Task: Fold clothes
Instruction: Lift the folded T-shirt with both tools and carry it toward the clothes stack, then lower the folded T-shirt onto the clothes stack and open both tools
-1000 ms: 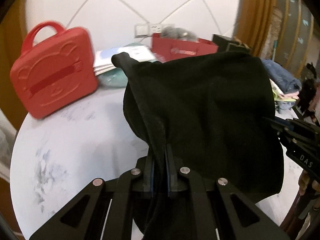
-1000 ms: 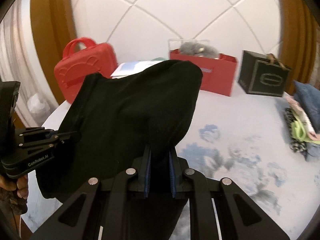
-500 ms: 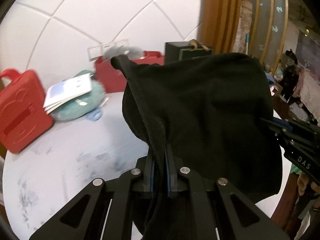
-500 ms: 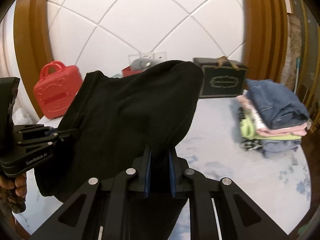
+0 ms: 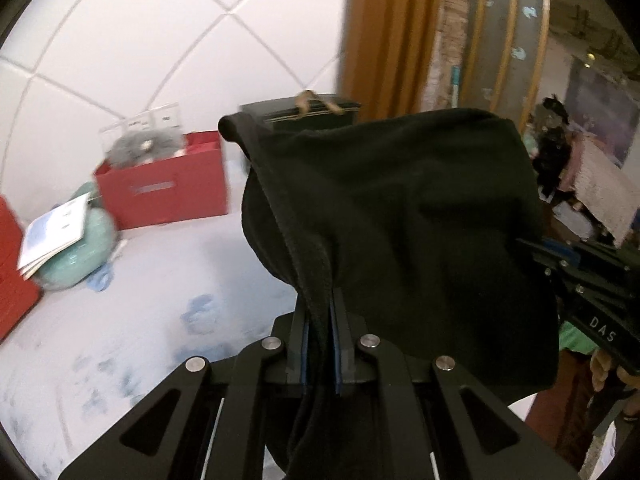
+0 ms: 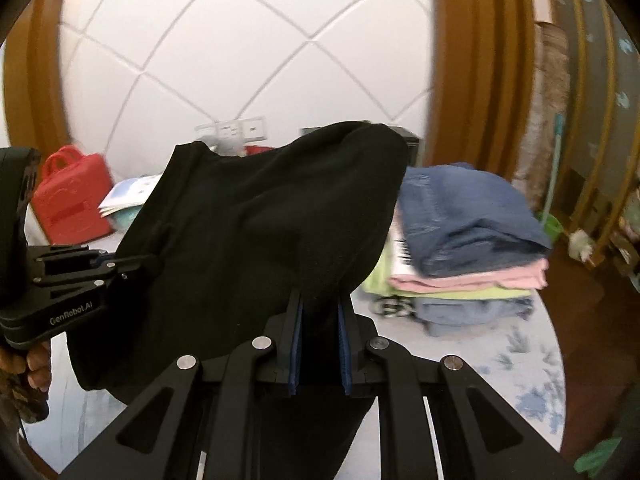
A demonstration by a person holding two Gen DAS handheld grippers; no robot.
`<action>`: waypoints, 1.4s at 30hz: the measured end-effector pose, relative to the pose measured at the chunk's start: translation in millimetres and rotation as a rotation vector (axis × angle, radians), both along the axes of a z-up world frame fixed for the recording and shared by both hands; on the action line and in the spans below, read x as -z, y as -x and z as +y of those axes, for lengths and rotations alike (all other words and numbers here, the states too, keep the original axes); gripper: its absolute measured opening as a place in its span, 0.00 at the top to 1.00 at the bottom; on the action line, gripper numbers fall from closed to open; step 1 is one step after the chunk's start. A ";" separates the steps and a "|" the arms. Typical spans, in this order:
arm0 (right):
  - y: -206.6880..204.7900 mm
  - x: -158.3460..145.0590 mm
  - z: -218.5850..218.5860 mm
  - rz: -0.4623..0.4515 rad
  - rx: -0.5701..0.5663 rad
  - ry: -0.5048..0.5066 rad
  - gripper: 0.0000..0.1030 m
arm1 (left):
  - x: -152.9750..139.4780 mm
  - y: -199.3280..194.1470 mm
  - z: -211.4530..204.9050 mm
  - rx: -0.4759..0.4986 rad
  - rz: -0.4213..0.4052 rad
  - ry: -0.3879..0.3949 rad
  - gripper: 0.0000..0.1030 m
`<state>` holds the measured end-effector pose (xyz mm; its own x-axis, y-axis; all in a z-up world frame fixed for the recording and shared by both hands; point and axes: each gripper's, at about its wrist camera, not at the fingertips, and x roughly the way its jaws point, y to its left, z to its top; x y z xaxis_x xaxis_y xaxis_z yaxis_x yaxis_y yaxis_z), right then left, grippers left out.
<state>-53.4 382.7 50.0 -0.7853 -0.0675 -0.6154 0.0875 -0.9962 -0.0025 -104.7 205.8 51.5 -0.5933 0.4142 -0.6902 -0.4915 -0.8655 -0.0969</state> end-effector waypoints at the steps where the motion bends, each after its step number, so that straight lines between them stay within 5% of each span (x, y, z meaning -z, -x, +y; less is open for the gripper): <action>1: -0.1 -1.8 7.9 0.001 0.013 -0.002 0.86 | -1.7 1.2 9.8 0.010 0.004 0.001 0.93; 11: 38.5 -24.0 122.9 0.025 0.042 0.001 0.86 | -21.6 33.5 131.4 0.052 0.026 0.002 0.93; 20: 139.2 -60.6 232.8 0.022 -0.059 -0.034 0.86 | -45.3 121.5 237.5 -0.038 0.006 -0.039 0.93; 26: 214.8 -43.5 284.1 -0.055 -0.104 0.018 0.85 | -31.5 182.6 278.4 -0.129 -0.035 0.004 0.88; 27: 220.2 -37.6 289.0 -0.065 -0.091 0.028 0.81 | -27.2 189.7 279.8 -0.152 -0.043 0.014 0.85; 29: 230.9 -25.9 299.0 -0.085 -0.066 0.048 0.70 | -16.4 203.7 280.9 -0.197 -0.061 0.039 0.46; 31: 241.5 -14.2 308.9 -0.106 -0.041 0.068 0.52 | -7.9 212.5 281.3 -0.221 -0.082 0.075 0.28; 32: 246.9 -8.4 313.8 -0.116 -0.028 0.078 0.36 | -5.8 214.3 281.7 -0.228 -0.079 0.090 0.27; 36: 249.4 -0.4 323.3 -0.120 -0.008 0.100 0.30 | -5.9 211.2 283.2 -0.236 -0.079 0.103 0.26; 40: 235.6 -7.1 324.7 -0.086 -0.010 0.095 0.05 | -10.9 196.5 286.4 -0.233 -0.072 0.124 0.26; 42: 231.3 -9.6 323.2 -0.080 -0.015 0.090 0.00 | -14.9 186.0 289.2 -0.228 -0.056 0.146 0.26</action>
